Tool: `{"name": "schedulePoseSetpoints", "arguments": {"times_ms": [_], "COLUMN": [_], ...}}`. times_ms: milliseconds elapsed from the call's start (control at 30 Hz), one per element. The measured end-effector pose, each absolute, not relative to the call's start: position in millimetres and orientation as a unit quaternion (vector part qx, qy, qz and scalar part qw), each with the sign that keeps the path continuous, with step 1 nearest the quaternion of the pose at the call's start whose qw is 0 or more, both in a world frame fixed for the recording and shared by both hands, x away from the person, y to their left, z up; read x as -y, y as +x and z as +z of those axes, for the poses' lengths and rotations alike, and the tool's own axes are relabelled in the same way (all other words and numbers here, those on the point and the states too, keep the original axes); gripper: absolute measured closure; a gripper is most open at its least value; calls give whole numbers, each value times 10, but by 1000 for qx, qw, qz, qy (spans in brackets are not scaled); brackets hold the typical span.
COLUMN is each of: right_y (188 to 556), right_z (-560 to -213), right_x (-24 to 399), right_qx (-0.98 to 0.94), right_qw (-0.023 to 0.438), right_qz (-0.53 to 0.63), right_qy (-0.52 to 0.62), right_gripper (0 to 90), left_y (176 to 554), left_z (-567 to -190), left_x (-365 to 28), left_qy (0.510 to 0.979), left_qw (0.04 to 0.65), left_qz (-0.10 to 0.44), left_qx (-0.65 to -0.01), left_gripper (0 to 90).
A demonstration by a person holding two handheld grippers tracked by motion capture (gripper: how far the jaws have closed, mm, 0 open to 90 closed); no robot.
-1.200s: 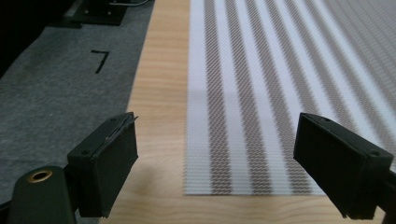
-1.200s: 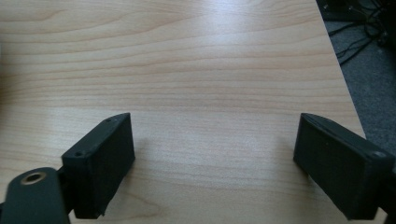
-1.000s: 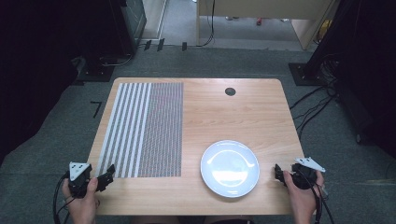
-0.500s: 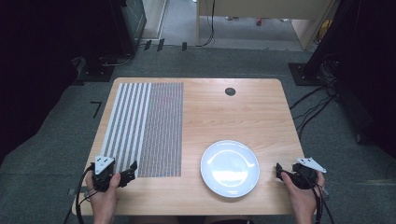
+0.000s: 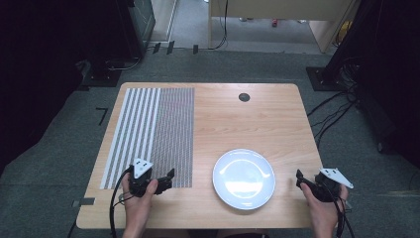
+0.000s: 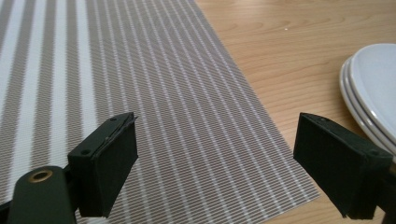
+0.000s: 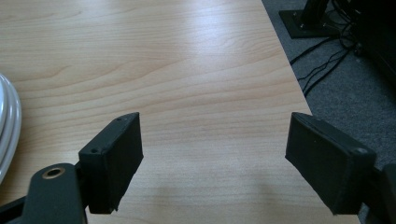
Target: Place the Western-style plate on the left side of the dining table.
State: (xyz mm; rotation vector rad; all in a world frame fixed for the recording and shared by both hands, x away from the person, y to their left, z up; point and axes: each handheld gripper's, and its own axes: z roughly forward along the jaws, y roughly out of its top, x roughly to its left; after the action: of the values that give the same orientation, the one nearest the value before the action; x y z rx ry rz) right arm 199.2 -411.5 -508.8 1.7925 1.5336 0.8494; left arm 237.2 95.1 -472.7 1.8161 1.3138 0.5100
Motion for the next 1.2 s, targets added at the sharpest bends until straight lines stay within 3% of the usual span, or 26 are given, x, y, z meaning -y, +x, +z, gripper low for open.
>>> {"name": "schedulePoseSetpoints", "arguments": {"times_ms": [433, 1033, 1200], "right_y": [2001, 2010, 1994], "right_z": [-5015, -4950, -4935], "right_x": [3983, 3763, 3663], "right_qx": [-585, -606, -611], "right_qw": [311, 293, 278], "right_qz": [342, 378, 401], "right_qy": [666, 636, 623], "right_gripper": [254, 302, 423], "left_y": [2428, 2428, 2425], "left_z": [-4709, -4737, -4746], "left_x": [-471, -169, -72], "left_qy": [743, 753, 752], "left_qw": [420, 426, 430], "left_qz": [176, 156, 147], "left_qx": [-491, -477, -478], "left_gripper": [136, 139, 139]}}
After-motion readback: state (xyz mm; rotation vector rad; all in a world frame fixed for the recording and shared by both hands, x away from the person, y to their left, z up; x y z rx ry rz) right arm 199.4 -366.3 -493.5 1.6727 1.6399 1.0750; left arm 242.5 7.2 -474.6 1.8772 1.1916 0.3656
